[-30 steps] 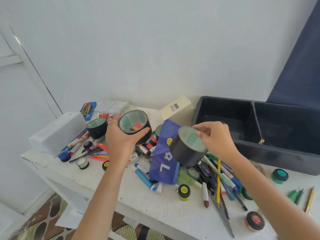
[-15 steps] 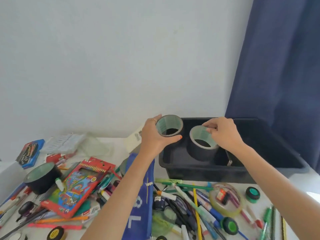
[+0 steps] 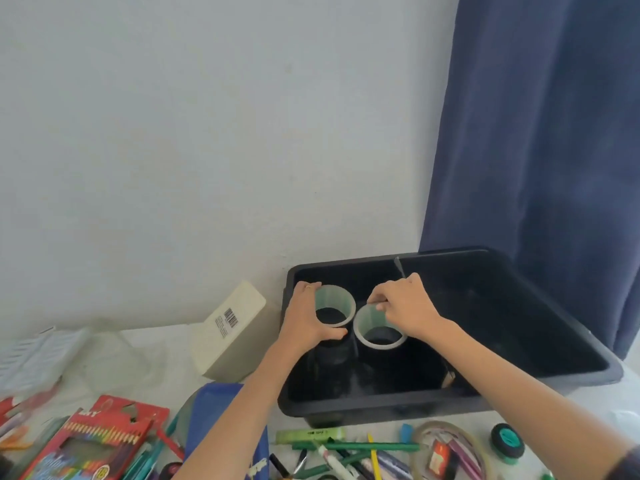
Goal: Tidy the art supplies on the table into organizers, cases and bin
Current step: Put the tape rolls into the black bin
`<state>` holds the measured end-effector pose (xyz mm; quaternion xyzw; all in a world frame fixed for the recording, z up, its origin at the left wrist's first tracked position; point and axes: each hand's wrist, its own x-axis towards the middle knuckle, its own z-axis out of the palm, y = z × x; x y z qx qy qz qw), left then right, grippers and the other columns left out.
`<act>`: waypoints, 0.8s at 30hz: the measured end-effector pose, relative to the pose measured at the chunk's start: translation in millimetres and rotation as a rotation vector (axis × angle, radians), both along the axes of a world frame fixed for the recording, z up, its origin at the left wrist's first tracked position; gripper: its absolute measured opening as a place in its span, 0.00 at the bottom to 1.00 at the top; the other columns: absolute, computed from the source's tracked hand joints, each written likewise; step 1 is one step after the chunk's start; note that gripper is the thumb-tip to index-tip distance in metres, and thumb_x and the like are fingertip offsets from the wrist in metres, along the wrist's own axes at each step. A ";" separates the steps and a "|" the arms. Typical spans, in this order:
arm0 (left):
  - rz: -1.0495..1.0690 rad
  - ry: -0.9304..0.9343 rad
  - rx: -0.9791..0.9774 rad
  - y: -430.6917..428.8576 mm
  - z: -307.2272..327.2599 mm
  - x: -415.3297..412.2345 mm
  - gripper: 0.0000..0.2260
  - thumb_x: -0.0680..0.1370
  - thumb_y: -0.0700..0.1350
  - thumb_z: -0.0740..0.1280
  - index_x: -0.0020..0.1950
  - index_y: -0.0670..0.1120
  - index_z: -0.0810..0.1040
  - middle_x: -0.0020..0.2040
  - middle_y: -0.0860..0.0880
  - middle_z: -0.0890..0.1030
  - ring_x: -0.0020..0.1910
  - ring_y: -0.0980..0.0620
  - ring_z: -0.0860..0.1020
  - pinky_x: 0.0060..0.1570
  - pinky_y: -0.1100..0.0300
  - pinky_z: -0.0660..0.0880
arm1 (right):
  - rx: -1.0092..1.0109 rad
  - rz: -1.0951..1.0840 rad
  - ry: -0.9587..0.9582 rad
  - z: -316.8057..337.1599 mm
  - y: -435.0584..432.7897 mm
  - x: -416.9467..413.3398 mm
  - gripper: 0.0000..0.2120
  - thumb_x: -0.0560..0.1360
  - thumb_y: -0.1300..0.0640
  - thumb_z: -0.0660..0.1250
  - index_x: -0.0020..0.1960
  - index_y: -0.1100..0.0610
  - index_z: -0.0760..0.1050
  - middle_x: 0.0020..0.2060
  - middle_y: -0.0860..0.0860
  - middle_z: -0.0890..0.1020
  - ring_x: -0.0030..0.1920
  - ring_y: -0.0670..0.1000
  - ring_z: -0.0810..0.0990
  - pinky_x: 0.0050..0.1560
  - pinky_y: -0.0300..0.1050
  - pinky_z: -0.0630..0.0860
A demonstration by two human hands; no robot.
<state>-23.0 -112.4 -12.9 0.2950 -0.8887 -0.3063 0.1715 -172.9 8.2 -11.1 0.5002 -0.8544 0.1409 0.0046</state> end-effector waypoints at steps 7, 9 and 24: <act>-0.062 -0.196 -0.111 -19.4 -9.6 -21.2 0.44 0.63 0.52 0.79 0.72 0.42 0.61 0.65 0.49 0.65 0.62 0.51 0.69 0.63 0.58 0.68 | 0.101 -0.003 0.088 -0.8 -25.1 -11.3 0.10 0.78 0.58 0.63 0.56 0.51 0.79 0.50 0.47 0.83 0.52 0.49 0.78 0.65 0.47 0.58; -0.070 -0.242 -0.142 -22.0 -10.8 -25.1 0.43 0.63 0.53 0.79 0.71 0.42 0.62 0.64 0.49 0.65 0.62 0.50 0.69 0.63 0.57 0.69 | 0.112 0.004 0.070 1.2 -25.3 -13.2 0.10 0.78 0.57 0.63 0.58 0.52 0.78 0.52 0.47 0.82 0.54 0.50 0.77 0.66 0.47 0.59; -0.061 -0.586 -0.531 -27.7 -8.4 -28.2 0.47 0.67 0.66 0.69 0.76 0.43 0.54 0.73 0.46 0.65 0.75 0.48 0.57 0.73 0.49 0.39 | 0.388 0.100 0.341 3.0 4.6 -3.1 0.36 0.67 0.33 0.64 0.64 0.57 0.71 0.49 0.50 0.80 0.58 0.52 0.73 0.69 0.67 0.37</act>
